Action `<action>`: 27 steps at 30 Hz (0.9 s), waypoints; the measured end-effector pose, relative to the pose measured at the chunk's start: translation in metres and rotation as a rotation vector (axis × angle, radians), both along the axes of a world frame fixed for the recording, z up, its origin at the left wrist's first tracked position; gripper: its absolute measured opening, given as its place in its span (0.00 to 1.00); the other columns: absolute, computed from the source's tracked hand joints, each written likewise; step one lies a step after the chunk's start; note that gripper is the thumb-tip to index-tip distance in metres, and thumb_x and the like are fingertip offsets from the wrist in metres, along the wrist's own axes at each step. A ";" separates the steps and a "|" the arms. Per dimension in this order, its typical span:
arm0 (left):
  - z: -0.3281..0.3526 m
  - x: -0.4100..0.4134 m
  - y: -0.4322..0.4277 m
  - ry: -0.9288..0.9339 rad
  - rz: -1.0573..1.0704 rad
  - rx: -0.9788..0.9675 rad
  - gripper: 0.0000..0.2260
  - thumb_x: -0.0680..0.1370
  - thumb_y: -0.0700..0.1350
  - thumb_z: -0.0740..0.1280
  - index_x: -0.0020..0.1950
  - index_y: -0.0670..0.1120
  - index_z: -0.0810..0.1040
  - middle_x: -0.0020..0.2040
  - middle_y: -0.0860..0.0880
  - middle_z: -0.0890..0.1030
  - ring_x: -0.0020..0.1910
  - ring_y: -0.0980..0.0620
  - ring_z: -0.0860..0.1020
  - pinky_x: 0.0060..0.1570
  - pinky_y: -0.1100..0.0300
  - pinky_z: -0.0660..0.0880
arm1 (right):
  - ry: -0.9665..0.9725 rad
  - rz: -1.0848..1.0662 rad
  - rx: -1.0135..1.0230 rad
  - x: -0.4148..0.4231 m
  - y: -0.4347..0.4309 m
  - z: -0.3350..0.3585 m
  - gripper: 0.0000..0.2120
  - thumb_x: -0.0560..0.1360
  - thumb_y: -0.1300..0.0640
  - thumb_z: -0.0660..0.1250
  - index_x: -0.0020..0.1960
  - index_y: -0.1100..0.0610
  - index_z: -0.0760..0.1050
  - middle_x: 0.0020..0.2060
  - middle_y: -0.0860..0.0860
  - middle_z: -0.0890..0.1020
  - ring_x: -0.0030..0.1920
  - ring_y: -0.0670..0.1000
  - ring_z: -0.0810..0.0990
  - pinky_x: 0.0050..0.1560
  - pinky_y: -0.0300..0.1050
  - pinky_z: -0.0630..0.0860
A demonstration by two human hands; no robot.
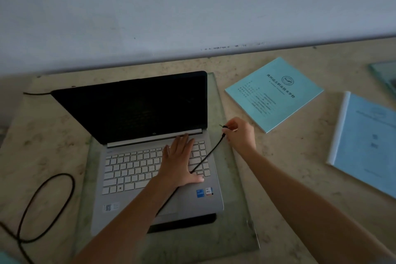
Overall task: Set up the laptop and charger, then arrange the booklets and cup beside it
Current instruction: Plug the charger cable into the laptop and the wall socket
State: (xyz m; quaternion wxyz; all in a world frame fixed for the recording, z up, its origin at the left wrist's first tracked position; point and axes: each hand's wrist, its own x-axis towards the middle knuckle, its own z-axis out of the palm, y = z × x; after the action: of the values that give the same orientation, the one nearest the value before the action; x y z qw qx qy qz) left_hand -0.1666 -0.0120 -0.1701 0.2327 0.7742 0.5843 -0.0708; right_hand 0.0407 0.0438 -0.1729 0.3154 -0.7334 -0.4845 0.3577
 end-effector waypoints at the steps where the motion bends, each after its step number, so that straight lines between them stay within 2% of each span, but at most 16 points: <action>1: 0.000 -0.001 -0.001 0.007 -0.005 0.011 0.54 0.63 0.66 0.70 0.77 0.51 0.41 0.78 0.50 0.39 0.77 0.47 0.39 0.74 0.41 0.42 | -0.037 0.024 0.006 -0.001 0.002 0.000 0.04 0.71 0.61 0.71 0.43 0.54 0.77 0.40 0.51 0.83 0.40 0.50 0.81 0.44 0.48 0.80; 4: -0.003 -0.002 -0.001 0.010 -0.016 0.025 0.54 0.63 0.67 0.69 0.77 0.51 0.40 0.78 0.50 0.38 0.77 0.47 0.38 0.74 0.43 0.41 | -0.040 0.034 0.034 -0.013 0.005 -0.002 0.02 0.73 0.61 0.69 0.45 0.56 0.78 0.41 0.51 0.82 0.41 0.50 0.81 0.44 0.45 0.79; 7: -0.005 -0.004 -0.002 0.009 -0.022 0.024 0.54 0.63 0.68 0.69 0.76 0.52 0.38 0.78 0.50 0.36 0.76 0.48 0.36 0.73 0.44 0.39 | 0.283 -0.120 0.017 -0.021 0.009 0.001 0.03 0.76 0.64 0.66 0.46 0.57 0.75 0.42 0.52 0.80 0.36 0.50 0.85 0.37 0.44 0.83; 9: -0.007 -0.005 -0.002 0.005 -0.027 0.025 0.54 0.64 0.68 0.68 0.76 0.52 0.38 0.78 0.50 0.36 0.76 0.48 0.36 0.73 0.44 0.38 | 0.394 -0.165 -0.023 -0.020 0.010 0.002 0.02 0.76 0.63 0.65 0.48 0.58 0.75 0.42 0.53 0.80 0.35 0.50 0.85 0.34 0.42 0.82; 11: -0.007 -0.006 -0.002 -0.006 -0.026 0.031 0.53 0.63 0.68 0.68 0.76 0.52 0.39 0.78 0.50 0.37 0.76 0.48 0.36 0.73 0.44 0.38 | 0.436 -0.236 -0.059 -0.014 0.015 0.003 0.04 0.77 0.63 0.64 0.51 0.59 0.76 0.40 0.51 0.79 0.35 0.48 0.82 0.34 0.40 0.80; 15: -0.007 -0.006 -0.002 -0.011 -0.034 0.034 0.53 0.64 0.67 0.69 0.77 0.52 0.40 0.78 0.50 0.36 0.76 0.48 0.36 0.73 0.44 0.38 | 0.553 -0.562 -0.061 0.024 0.033 0.014 0.07 0.78 0.62 0.61 0.53 0.61 0.77 0.32 0.51 0.73 0.30 0.46 0.74 0.29 0.38 0.78; 17: -0.008 -0.006 -0.002 -0.010 -0.035 0.033 0.53 0.64 0.67 0.68 0.76 0.52 0.39 0.78 0.50 0.36 0.76 0.48 0.35 0.73 0.43 0.38 | 0.530 -0.533 -0.065 0.045 0.036 0.018 0.07 0.78 0.62 0.63 0.53 0.62 0.77 0.33 0.51 0.73 0.29 0.47 0.73 0.28 0.37 0.79; 20: -0.011 -0.005 -0.002 -0.002 -0.029 0.040 0.54 0.63 0.68 0.68 0.76 0.52 0.38 0.77 0.51 0.35 0.76 0.48 0.34 0.72 0.44 0.37 | 0.434 -0.287 -0.125 0.047 0.027 0.013 0.08 0.76 0.64 0.65 0.54 0.64 0.77 0.36 0.52 0.77 0.30 0.48 0.76 0.30 0.39 0.80; 23: -0.014 -0.003 -0.002 0.017 -0.019 0.036 0.55 0.62 0.69 0.67 0.76 0.53 0.36 0.77 0.51 0.34 0.76 0.48 0.34 0.72 0.44 0.36 | 0.182 -0.003 -0.141 0.026 0.009 -0.003 0.10 0.75 0.64 0.67 0.55 0.61 0.79 0.41 0.53 0.81 0.36 0.47 0.79 0.33 0.39 0.79; 27: -0.015 -0.003 -0.003 0.023 -0.017 0.032 0.55 0.62 0.70 0.67 0.75 0.54 0.35 0.77 0.51 0.34 0.76 0.48 0.33 0.72 0.43 0.36 | -0.127 0.180 -0.006 0.001 0.000 -0.015 0.10 0.76 0.61 0.66 0.55 0.56 0.81 0.48 0.52 0.81 0.44 0.49 0.77 0.44 0.42 0.75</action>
State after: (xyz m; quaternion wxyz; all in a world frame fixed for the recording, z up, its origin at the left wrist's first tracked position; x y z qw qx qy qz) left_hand -0.1692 -0.0148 -0.1854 0.2131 0.7818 0.5815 -0.0724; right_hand 0.0414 0.0434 -0.1876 0.2485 -0.7090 -0.5664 0.3387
